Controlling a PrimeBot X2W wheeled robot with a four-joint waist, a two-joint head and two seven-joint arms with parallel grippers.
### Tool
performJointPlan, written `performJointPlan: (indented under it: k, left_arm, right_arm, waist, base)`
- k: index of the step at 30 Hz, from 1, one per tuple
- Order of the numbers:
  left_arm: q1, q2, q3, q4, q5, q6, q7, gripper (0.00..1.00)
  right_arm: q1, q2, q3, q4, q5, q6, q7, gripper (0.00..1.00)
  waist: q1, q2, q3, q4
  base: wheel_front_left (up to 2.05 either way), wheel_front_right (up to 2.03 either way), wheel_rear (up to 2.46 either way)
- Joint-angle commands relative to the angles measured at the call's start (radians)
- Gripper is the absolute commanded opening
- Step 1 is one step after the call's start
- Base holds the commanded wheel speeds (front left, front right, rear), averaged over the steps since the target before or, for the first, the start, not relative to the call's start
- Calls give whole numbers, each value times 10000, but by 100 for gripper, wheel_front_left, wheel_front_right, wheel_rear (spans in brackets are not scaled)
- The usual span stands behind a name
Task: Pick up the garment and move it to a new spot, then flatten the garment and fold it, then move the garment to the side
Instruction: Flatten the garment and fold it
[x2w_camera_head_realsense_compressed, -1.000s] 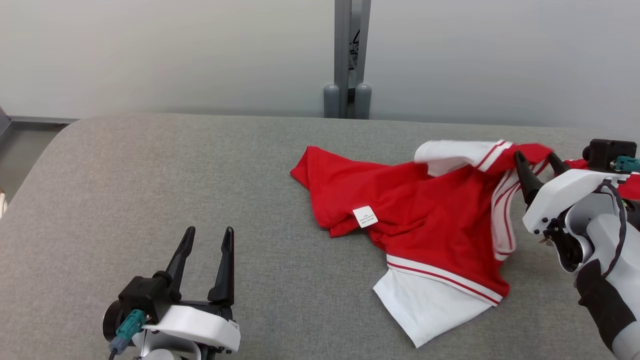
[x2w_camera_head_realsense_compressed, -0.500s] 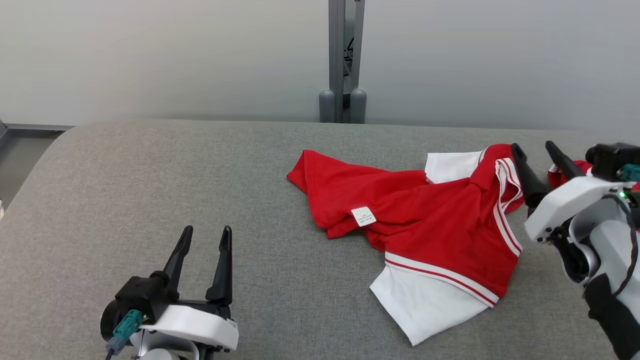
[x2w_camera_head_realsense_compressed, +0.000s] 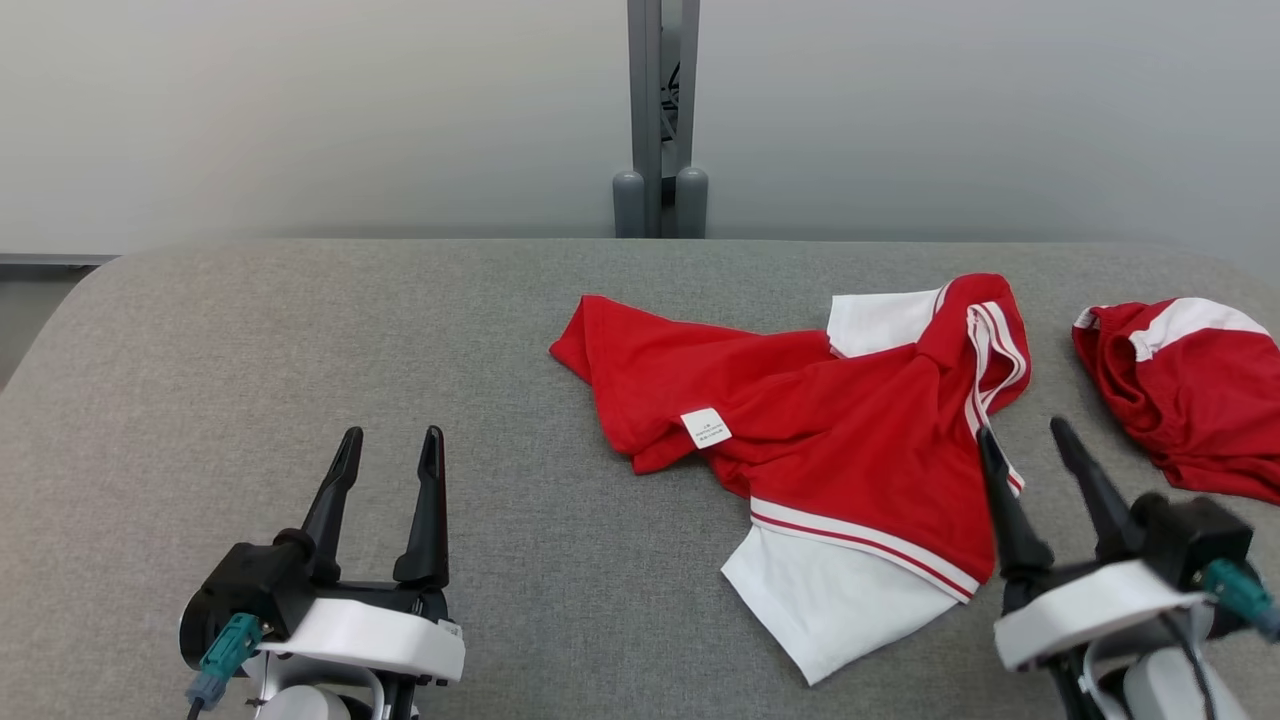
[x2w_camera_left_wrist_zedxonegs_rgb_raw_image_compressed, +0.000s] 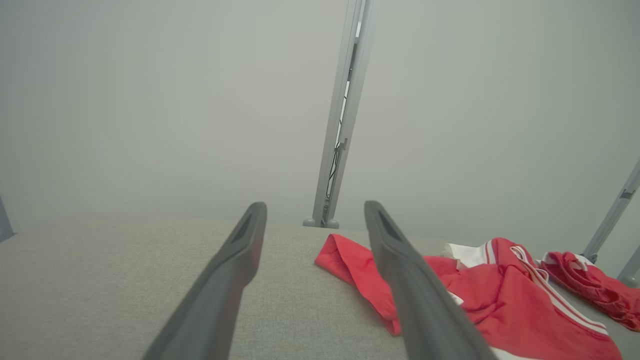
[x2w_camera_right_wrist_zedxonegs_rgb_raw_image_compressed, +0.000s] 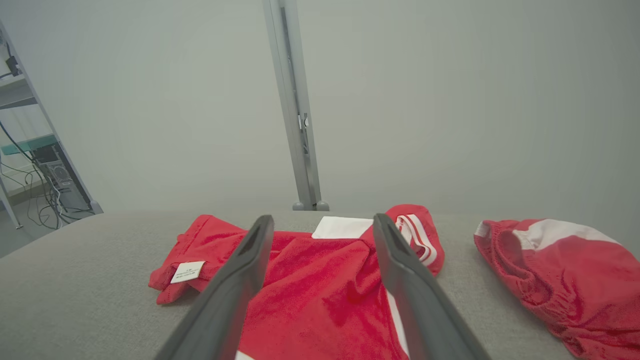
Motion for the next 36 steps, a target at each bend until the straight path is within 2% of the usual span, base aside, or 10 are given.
performJointPlan:
  k: [1,6,10,16,21,31,32,33,36]
  left_arm:
    - [56,38,44,-22,53,53,0,100]
    - [43,38,28,45,133,7,0,100]
    - [8,36,30,75,184,-11,0,100]
    - [-38,38,-55,120,155,-18,0,100]
    - [-190,36,-172,207,202,-56,0,100]
    - [-303,36,-181,312,287,-97,0,100]
    - [-312,36,-185,320,282,-98,0,100]
    - [-315,36,-186,323,275,-94,0,100]
    - [-317,35,-185,322,263,-82,0,100]
  right_arm:
    - [163,30,-50,-66,-82,3,-38,100]
    - [655,391,-66,-285,-594,3,-39,100]
    - [749,580,-163,-99,-366,3,-39,100]
    - [822,684,-84,1425,639,3,26,100]
    - [428,847,-121,2819,1974,3,419,100]
    - [-345,874,833,4051,3076,3,568,100]
    - [-424,867,936,4124,3115,3,553,96]
    - [-502,838,1051,4151,3157,3,493,0]
    - [-657,766,1291,4229,3160,3,404,0]
  waist:
    - [0,0,2,-27]
    - [0,0,34,-139]
    - [0,0,72,-220]
    - [0,0,185,-261]
    - [0,0,374,-164]
    - [0,0,515,116]
    - [0,0,515,140]
    - [0,0,511,161]
    - [0,0,506,190]
  base:
    - [0,0,0]
    - [0,0,0]
    - [0,0,0]
    - [0,0,0]
    - [0,0,0]
    - [0,0,0]
    - [0,0,0]
    - [0,0,0]
    - [0,0,0]
